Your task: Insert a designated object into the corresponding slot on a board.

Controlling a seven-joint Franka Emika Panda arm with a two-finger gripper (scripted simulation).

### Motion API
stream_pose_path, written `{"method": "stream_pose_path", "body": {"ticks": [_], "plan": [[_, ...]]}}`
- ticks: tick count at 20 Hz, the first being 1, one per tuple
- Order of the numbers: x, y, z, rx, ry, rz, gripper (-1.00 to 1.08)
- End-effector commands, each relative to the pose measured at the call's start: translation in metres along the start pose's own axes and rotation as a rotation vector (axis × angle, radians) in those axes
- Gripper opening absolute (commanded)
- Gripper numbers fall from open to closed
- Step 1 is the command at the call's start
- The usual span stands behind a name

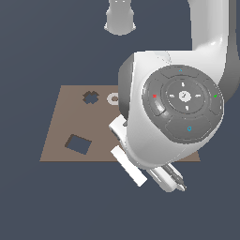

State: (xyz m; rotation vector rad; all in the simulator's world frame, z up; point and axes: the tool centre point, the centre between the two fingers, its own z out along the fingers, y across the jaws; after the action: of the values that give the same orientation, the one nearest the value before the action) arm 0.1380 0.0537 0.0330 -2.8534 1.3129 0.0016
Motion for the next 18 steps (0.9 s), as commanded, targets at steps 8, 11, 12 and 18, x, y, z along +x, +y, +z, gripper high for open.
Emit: {"method": "stream_pose_path", "body": {"ticks": [8, 11, 12, 18], "plan": [[0.052, 0.030, -0.003, 0.001, 0.000, 0.318, -1.00], [0.066, 0.042, -0.003, 0.001, 0.000, 0.413, -1.00], [0.070, 0.046, -0.004, 0.001, 0.000, 0.445, -1.00], [0.092, 0.076, -0.005, 0.001, 0.000, 0.639, -1.00]]}}
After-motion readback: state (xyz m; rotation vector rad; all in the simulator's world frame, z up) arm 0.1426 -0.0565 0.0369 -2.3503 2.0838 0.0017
